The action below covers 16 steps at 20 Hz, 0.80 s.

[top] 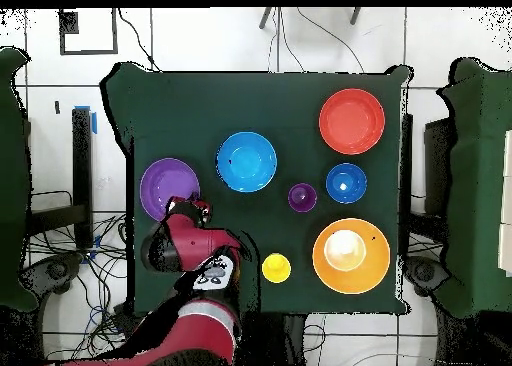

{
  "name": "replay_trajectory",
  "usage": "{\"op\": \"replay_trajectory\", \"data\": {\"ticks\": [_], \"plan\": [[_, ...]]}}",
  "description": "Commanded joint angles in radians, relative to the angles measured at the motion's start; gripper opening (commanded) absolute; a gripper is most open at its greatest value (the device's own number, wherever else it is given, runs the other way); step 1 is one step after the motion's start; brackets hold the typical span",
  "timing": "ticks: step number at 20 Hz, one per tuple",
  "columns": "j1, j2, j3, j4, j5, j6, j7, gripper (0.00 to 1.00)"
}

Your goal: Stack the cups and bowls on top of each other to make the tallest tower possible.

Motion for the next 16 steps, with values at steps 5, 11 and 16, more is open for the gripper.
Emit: {"op": "replay_trajectory", "data": {"ticks": [5,11,16], "plan": [[-0.090,-0.291,0.125,0.090,-0.038,0.312,0.057,0.00],[-0.165,-0.430,0.190,0.122,-0.028,0.480,0.005,0.00],[-0.210,-0.500,0.234,0.128,-0.015,0.578,-0.024,0.00]]}}
